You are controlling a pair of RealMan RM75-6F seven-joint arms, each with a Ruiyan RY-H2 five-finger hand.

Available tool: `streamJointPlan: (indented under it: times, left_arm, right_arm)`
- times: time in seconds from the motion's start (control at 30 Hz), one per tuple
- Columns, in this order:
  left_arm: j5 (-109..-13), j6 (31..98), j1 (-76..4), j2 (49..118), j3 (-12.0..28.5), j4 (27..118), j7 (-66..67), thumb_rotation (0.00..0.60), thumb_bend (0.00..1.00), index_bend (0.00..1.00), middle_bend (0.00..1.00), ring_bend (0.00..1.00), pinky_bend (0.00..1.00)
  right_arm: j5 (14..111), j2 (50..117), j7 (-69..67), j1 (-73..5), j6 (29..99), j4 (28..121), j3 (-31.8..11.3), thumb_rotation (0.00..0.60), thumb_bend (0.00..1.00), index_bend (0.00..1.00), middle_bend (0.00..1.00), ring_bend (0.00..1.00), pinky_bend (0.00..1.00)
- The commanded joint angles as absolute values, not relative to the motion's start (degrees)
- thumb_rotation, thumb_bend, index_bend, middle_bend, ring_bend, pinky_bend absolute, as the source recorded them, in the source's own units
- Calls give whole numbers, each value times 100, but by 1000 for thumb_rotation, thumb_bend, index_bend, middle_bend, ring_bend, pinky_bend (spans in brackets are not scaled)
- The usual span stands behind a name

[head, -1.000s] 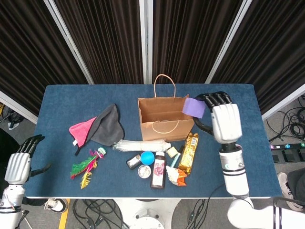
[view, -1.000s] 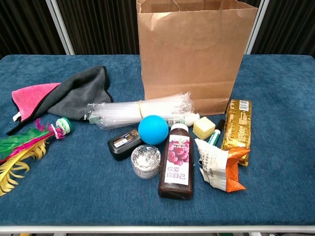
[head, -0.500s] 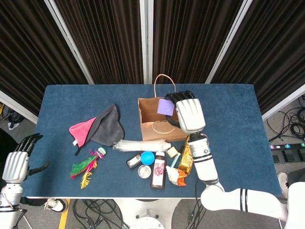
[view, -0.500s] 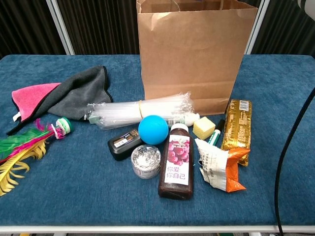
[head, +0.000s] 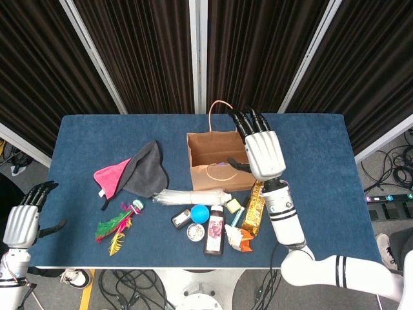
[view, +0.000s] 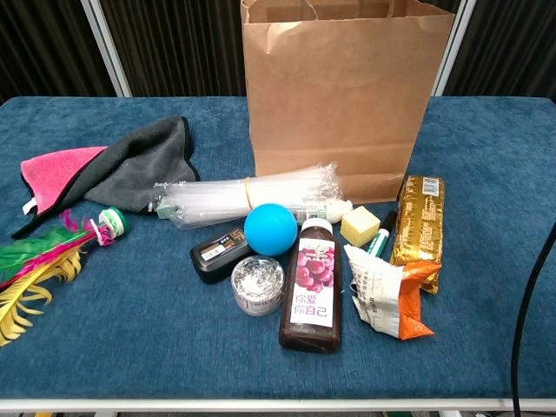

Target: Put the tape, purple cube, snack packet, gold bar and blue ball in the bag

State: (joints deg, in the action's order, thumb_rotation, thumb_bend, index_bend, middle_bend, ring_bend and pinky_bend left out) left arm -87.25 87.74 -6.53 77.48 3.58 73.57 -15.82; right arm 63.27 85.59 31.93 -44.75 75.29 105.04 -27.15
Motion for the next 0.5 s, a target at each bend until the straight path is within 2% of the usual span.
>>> streamJointPlan:
  times: [0.03, 0.2, 0.33, 0.4, 0.5]
  left_arm:
    - [-8720, 8766, -652, 7746, 353, 7361, -1572, 600, 218, 223, 256, 167, 252]
    - [-8729, 8738, -661, 7765, 334, 7378, -1546, 600, 218, 223, 256, 167, 252]
    - [-8767, 8761, -673, 7772, 332, 7425, -1486, 600, 219, 223, 256, 167, 252]
    - [-8806, 8773, -686, 7763, 322, 7453, -1445, 600, 220, 223, 256, 167, 252]
    - [-8887, 8796, -696, 7758, 282, 7469, -1371, 600, 218, 223, 256, 167, 252]
  right_arm:
    - [6559, 8331, 3162, -4364, 7788, 10699, -2769, 600, 0, 98, 135, 8, 148]
    - [6572, 7730, 3150, -4044, 8024, 11077, -2879, 600, 0, 97, 152, 18, 148]
    - [6746, 6997, 2943, -3573, 8071, 11416, -2706, 600, 0, 96, 173, 34, 148]
    - [6943, 6681, 2507, -3266, 8087, 11496, -2535, 600, 0, 136, 212, 67, 157]
    - [7040, 6246, 2050, -2783, 8133, 11491, -2221, 600, 0, 266, 272, 118, 200]
